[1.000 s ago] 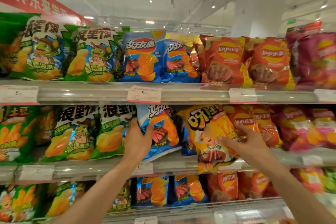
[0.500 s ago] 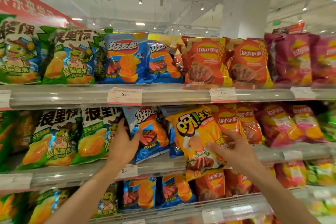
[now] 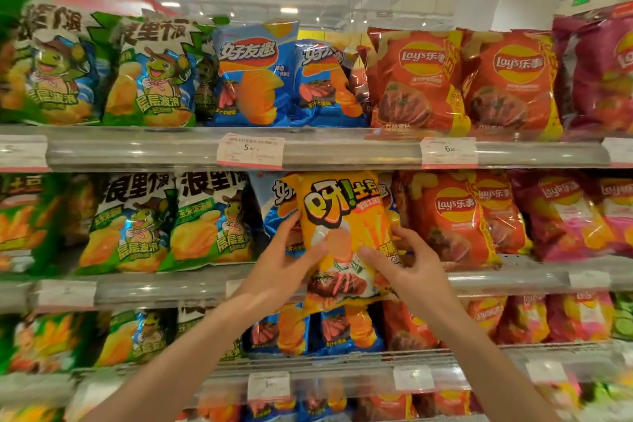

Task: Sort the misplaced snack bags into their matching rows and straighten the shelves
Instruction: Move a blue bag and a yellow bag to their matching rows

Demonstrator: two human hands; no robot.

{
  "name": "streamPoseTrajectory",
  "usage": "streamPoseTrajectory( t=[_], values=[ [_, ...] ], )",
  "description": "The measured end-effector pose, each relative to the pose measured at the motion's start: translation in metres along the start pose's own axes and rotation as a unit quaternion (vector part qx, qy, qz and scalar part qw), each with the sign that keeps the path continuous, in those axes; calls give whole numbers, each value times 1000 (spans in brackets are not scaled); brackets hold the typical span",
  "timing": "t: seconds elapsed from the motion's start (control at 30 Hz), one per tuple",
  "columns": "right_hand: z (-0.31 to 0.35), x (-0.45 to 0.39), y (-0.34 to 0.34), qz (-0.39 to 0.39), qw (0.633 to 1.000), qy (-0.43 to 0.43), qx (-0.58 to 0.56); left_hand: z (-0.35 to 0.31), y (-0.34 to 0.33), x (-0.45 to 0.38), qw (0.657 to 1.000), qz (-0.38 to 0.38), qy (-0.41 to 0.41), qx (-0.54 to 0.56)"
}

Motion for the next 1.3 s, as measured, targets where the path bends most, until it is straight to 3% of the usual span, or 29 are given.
streamPoseTrajectory(
  t=[0.2, 0.43, 0.73, 1.03, 1.3],
  values=[
    [1, 16, -39, 31, 999, -9, 24, 8, 31, 27, 999, -25, 14, 25],
    [35, 45, -113, 51, 997, -9, 57, 27, 111, 64, 1000, -28, -8, -10],
    [123, 104, -299, 130, 990, 27, 41, 59, 307, 150, 994, -93, -28, -52],
    [190, 138, -492, 249, 966, 60, 25, 106, 489, 240, 975, -217, -7, -49],
    [236, 155, -648, 327, 940, 94, 26, 139, 607, 295, 941, -334, 21, -44]
  ],
)
Point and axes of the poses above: each hand's wrist, its own x-axis away from the middle knuckle, its own y-axis out of the back of the hand, z = x × y, the point moved 3 cm from there along -x, towards the middle knuckle, and after that the axes turned 2 degrees about -y, right-handed, at the moved point
